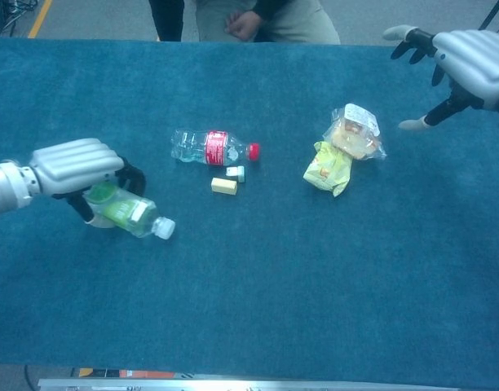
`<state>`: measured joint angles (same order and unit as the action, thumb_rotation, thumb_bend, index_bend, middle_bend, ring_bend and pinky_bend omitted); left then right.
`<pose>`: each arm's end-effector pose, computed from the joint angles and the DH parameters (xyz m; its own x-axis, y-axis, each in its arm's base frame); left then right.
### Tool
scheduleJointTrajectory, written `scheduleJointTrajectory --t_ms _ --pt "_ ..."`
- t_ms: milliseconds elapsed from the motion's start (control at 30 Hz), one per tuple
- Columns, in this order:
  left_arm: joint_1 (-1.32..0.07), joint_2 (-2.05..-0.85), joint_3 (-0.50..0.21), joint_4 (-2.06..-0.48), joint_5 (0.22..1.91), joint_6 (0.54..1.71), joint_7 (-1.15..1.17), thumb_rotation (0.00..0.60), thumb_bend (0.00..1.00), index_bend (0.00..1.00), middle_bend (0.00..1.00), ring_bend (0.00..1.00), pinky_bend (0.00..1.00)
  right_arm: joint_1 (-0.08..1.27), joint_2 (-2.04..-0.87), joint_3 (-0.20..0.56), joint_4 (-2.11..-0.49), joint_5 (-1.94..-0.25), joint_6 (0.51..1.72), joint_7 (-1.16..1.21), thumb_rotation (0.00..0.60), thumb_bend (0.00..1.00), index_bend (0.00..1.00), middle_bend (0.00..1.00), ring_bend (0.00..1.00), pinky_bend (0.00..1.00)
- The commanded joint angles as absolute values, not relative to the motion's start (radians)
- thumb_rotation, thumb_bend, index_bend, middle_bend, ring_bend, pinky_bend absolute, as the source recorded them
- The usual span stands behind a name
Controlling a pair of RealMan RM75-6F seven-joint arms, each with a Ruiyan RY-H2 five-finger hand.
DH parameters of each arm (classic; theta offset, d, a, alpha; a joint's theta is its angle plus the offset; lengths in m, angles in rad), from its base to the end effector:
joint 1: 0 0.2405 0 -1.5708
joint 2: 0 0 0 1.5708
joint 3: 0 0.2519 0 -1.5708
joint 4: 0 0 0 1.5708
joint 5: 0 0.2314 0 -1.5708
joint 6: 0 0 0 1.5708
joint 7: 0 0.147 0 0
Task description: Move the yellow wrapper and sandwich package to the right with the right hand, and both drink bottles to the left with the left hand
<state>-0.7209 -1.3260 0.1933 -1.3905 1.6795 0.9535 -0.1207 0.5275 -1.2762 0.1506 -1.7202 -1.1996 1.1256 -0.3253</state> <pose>-0.2384 0.2850 -0.0087 0.6691 0.3817 0.6376 0.6773 -0.6662 -0.3120 -0.1967 -0.3079 0.0500 0.4326 -0.1650 0.8864 -0.8884 -0.2456 0.3879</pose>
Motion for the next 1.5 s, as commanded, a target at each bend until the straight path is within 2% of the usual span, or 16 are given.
scheduleJointTrajectory --t_ms 33,333,433,567,667,733,1000,1267,1500 --pt "-0.703 -1.29 0.203 -1.41 1.668 0.961 -0.111 0.6 0.2 0.52 0.45 0.41 0.61 0.529 -1.278 0.151 -1.721 -1.199 1.126 -0.329 0.6 0.05 0.0 0.25 0.26 0.44" --pt "-0.66 -1.227 0.206 -1.422 1.627 0.963 -0.098 0.6 0.2 0.5 0.44 0.4 0.6 0.532 -1.284 0.151 -1.73 -1.197 1.127 -0.342 0.6 0.04 0.0 0.25 0.26 0.44" --pt "-0.657 -1.208 0.203 -1.441 1.601 0.936 -0.094 0.6 0.2 0.35 0.36 0.34 0.58 0.531 -1.282 0.15 -1.736 -1.199 1.131 -0.345 0.6 0.04 0.0 0.25 0.26 0.44" --pt "-0.657 -1.185 0.195 -1.484 1.573 0.906 -0.067 0.6 0.2 0.15 0.21 0.21 0.48 0.529 -1.278 0.152 -1.741 -1.199 1.135 -0.344 0.6 0.04 0.0 0.25 0.26 0.44" --pt "-0.663 -1.165 0.188 -1.525 1.531 0.859 -0.021 0.6 0.2 0.04 0.13 0.12 0.38 0.527 -1.274 0.15 -1.743 -1.201 1.137 -0.341 0.6 0.04 0.0 0.25 0.26 0.44" --pt "-0.666 -1.155 0.177 -1.548 1.503 0.844 0.009 0.6 0.2 0.0 0.09 0.08 0.33 0.525 -1.272 0.15 -1.743 -1.202 1.138 -0.338 0.6 0.04 0.0 0.25 0.26 0.44" --pt "-0.639 -1.169 0.089 -1.623 1.41 0.906 0.049 0.6 0.2 0.0 0.09 0.08 0.3 0.52 -1.267 0.148 -1.741 -1.206 1.141 -0.325 0.6 0.04 0.0 0.25 0.26 0.44" --pt "-0.633 -1.249 0.003 -1.677 1.309 0.957 0.142 0.6 0.2 0.06 0.13 0.1 0.3 0.515 -1.263 0.149 -1.743 -1.222 1.15 -0.314 0.6 0.05 0.0 0.25 0.26 0.44" --pt "-0.662 -1.33 -0.047 -1.703 1.169 0.943 0.286 0.6 0.2 0.07 0.13 0.1 0.3 0.511 -1.254 0.149 -1.743 -1.221 1.148 -0.305 0.6 0.04 0.0 0.25 0.26 0.44"
